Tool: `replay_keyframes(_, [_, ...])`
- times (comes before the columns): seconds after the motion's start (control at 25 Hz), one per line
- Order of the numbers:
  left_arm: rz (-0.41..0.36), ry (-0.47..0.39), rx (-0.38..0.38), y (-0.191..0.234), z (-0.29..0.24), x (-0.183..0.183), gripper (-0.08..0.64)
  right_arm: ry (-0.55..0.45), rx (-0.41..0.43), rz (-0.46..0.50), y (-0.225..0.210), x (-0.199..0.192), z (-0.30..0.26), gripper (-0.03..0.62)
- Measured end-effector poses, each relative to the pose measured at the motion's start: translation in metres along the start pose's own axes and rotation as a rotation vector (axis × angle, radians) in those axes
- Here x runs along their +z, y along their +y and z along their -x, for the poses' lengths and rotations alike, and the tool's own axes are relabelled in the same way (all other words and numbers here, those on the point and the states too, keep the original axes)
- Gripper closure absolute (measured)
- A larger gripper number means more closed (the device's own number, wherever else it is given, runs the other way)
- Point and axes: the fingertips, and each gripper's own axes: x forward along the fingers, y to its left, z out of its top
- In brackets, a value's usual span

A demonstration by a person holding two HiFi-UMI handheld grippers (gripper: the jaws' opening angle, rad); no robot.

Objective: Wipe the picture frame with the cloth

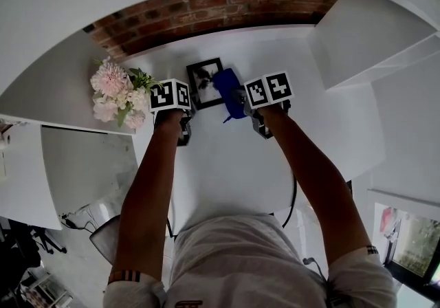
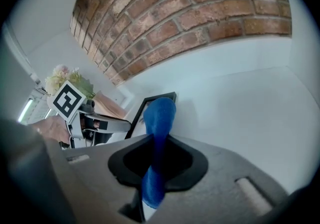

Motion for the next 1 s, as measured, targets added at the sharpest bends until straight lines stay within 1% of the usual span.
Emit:
replay_keyframes(0.16, [0.015,0.002,-0.001,-0.003,0.001,-0.001,0.391,-0.01,0.017,0.011,0.009,0.001,0.002,0.543])
replay_keyframes(0.24, [0.008,0.001,-0.009,-0.009,0.002,-0.002,0.393,-0.02,0.029,0.02,0.015,0.003,0.004,0.543])
replay_keyframes(0.36, [-0.023,-0.019,-0.019,-0.022,0.007,0.0,0.393,-0.044,0.038,0.035,0.022,0.005,0.01,0.543])
replay_keyframes(0.56, [-0.106,-0.073,-0.009,-0.036,0.021,0.003,0.393,-0.116,0.042,0.092,0.035,0.013,0.03,0.543])
replay_keyframes(0.68, [-0.136,-0.123,-0.018,-0.046,0.032,0.003,0.391,-0.172,0.032,0.149,0.043,0.019,0.045,0.543])
replay_keyframes(0.8, [-0.188,-0.186,-0.044,-0.061,0.046,0.001,0.393,-0.228,0.02,0.21,0.052,0.022,0.06,0.543])
replay_keyframes(0.88, [-0.233,-0.248,-0.064,-0.073,0.058,0.003,0.393,-0.266,0.016,0.248,0.059,0.022,0.07,0.541])
replay_keyframes(1.0, [-0.312,-0.365,-0.092,-0.091,0.081,0.007,0.396,-0.329,0.02,0.313,0.072,0.023,0.087,0.541])
